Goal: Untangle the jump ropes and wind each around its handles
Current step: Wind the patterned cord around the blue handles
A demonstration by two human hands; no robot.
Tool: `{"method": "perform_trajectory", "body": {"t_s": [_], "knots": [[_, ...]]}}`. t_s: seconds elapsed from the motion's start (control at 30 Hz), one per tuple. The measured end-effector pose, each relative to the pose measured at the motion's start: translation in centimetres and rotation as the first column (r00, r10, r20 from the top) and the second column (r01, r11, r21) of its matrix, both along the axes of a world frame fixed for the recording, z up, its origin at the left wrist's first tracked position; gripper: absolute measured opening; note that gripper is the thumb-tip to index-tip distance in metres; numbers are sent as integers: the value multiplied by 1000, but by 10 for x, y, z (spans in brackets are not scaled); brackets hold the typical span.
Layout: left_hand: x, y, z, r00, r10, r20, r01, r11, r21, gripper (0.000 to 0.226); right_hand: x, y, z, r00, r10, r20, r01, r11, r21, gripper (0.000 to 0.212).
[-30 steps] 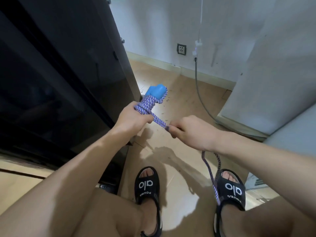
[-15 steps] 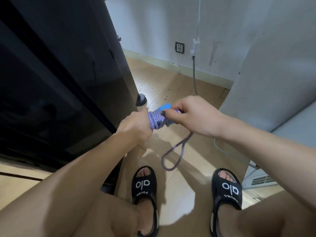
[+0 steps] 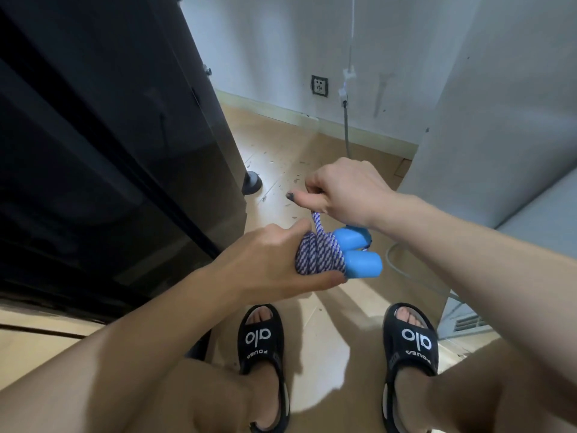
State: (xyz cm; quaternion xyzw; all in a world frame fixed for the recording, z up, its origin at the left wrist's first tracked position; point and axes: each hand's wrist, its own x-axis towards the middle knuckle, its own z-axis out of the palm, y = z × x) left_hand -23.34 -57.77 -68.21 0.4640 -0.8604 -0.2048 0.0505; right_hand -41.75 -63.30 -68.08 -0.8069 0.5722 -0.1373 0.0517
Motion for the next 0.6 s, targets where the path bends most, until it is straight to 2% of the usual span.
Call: {"method": "perform_trajectory", "body": {"t_s": [0.1,0.13,0.2,0.3,0.37,0.43,0.5,0.6], "knots": [[1,5,7,998,-25,-64,33,990,135,36,-3,1,-8,1000,-8,-4,9,995,103,64],[2,6,9,992,-13,-127,41,974,222,29,-3,2,-9,1000,-12,23,9,987,159,65],[6,6,13,934,60,-353,98,906,412,31,-8,5,-11,982,-54,179,-4,951,311,62],[10,-2,16,749,345,-565,73,805,589,41,-15,13,-12,863,-227,451,-30,869,494,38],[9,-12,15,597,554,-579,-1,723,691,45,-9,19,-13,796,-246,554,-93,853,513,41],[7,-21,16,475,705,-526,-75,628,774,53,-2,23,-16,725,-253,641,-172,834,524,49],[11,-32,16,373,797,-474,-129,551,825,56,-2,26,-17,697,-276,662,-225,792,567,48],[28,-45,17,222,839,-496,-113,528,842,59,-7,33,-17,730,-278,625,-232,759,608,46]]}}
